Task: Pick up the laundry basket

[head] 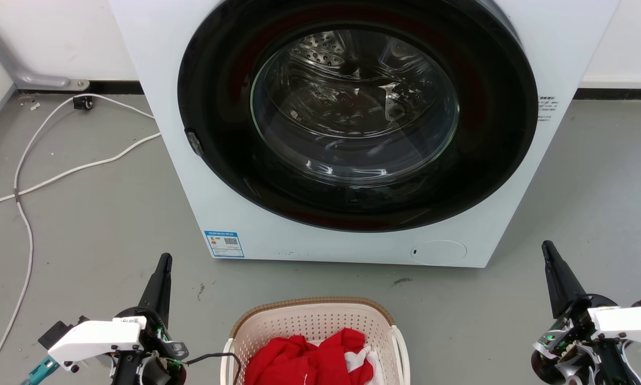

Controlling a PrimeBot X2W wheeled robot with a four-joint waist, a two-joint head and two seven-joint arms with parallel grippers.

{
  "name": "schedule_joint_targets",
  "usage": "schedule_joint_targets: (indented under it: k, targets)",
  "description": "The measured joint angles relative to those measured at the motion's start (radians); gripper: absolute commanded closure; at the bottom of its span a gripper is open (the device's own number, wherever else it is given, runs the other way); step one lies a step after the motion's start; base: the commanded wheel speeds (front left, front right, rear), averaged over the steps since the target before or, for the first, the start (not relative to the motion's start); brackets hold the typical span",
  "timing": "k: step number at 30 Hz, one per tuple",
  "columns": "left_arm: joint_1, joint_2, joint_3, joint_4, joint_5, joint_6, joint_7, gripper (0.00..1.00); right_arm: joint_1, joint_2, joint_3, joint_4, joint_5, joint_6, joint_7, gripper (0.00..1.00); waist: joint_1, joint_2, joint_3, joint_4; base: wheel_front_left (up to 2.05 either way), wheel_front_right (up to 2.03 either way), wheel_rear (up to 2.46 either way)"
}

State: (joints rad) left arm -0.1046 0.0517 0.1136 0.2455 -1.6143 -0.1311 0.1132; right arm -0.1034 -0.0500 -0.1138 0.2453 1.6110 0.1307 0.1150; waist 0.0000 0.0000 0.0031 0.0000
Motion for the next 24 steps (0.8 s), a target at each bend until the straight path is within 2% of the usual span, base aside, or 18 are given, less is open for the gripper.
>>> schedule_joint_targets:
  k: [13,14,20,24]
  targets:
    - [0.000,0.000,0.000,0.000,0.000,0.000,0.000,1.00,0.000,0.000,0.000,0.000,0.000,0.000,0.000,1.00,0.0000,0.0000,0.000,0.000,0.00,0.00,0.00]
    - [0.000,0.000,0.000,0.000,0.000,0.000,0.000,0.00,0.000,0.000,0.000,0.000,0.000,0.000,0.000,0.00,0.0000,0.0000,0.000,0.000,0.00,0.00,0.00]
    - [0.038,-0.006,-0.008,0.033,0.006,0.000,-0.011,0.00,0.043,0.003,0.002,0.036,-0.002,0.000,-0.010,0.00,0.0000,0.0000,0.000,0.000,0.00,0.00,0.00]
    - [0.038,-0.006,-0.007,0.014,0.071,0.003,-0.031,0.00,0.043,0.003,0.000,0.022,-0.059,0.000,-0.029,0.00,0.0000,0.0000,0.001,0.000,0.00,0.00,0.00]
